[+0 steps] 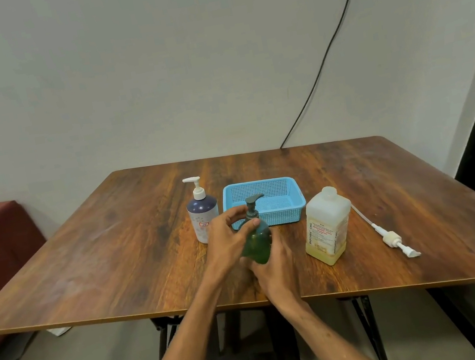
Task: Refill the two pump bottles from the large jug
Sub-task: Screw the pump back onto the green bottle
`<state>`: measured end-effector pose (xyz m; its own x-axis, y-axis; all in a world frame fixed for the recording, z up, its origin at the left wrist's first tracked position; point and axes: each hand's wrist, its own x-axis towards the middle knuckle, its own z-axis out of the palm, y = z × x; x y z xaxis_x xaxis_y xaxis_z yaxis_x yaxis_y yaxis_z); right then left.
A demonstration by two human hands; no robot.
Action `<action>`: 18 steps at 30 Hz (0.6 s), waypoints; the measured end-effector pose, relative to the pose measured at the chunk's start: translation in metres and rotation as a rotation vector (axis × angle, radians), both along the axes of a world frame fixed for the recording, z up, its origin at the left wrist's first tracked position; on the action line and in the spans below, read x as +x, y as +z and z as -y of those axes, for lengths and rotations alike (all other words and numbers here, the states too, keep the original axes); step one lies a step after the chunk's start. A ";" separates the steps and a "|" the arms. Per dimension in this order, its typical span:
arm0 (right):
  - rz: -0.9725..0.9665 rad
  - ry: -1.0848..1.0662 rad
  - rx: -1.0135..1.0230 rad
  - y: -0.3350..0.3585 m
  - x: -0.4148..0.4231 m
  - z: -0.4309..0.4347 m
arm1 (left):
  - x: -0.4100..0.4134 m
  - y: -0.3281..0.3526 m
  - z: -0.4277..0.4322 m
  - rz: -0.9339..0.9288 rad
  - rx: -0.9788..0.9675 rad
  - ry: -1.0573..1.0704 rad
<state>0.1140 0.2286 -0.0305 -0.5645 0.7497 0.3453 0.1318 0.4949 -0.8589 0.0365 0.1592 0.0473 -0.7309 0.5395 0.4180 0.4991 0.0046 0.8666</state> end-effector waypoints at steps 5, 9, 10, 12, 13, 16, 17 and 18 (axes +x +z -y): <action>0.012 0.004 0.000 0.000 0.000 0.001 | -0.009 0.003 0.005 0.106 -0.089 -0.230; 0.011 0.013 -0.016 0.001 0.000 0.001 | 0.000 -0.002 -0.004 -0.001 -0.030 0.064; 0.005 0.016 -0.023 0.001 0.000 0.001 | 0.003 -0.002 -0.007 -0.042 -0.012 0.137; 0.001 0.015 -0.020 0.001 0.001 0.001 | 0.005 -0.002 -0.011 -0.091 0.007 0.202; 0.001 0.015 -0.017 0.001 0.001 0.001 | 0.005 -0.002 -0.011 -0.100 0.009 0.210; 0.010 0.017 -0.023 0.001 0.001 0.001 | 0.004 0.000 -0.009 -0.114 -0.007 0.164; 0.019 0.013 -0.018 0.002 0.001 0.000 | 0.002 0.000 -0.008 -0.106 -0.026 0.116; 0.025 0.006 -0.009 0.001 0.000 0.000 | 0.000 0.001 -0.006 -0.088 -0.050 0.051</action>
